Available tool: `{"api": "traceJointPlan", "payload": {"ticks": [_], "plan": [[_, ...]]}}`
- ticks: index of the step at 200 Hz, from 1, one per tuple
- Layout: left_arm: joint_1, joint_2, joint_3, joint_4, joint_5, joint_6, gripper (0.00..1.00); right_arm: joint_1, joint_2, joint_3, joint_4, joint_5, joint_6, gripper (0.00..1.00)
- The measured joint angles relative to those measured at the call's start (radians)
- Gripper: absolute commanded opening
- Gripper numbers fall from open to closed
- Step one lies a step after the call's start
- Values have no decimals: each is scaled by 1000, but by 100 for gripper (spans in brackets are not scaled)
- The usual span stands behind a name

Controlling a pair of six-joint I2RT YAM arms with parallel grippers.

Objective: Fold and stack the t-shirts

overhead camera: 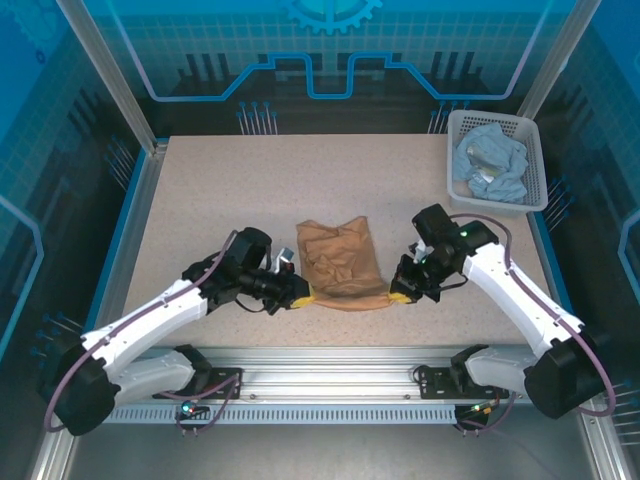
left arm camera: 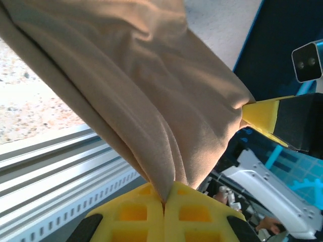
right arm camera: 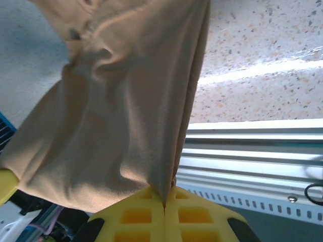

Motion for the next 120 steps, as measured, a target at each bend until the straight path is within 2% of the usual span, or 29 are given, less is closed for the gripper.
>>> {"api": "traceJointPlan", "payload": {"ticks": [31, 59, 99, 120], "plan": [[10, -19, 0, 37, -30, -48, 0, -3, 40, 154, -44, 6, 8, 0], [65, 10, 12, 64, -51, -80, 0, -26, 126, 244, -40, 6, 7, 0], [195, 167, 127, 69, -59, -81, 0, -65, 335, 397, -10, 18, 7, 0], [262, 306, 205, 75, -59, -80, 0, -80, 473, 496, 31, 27, 7, 0]]}}
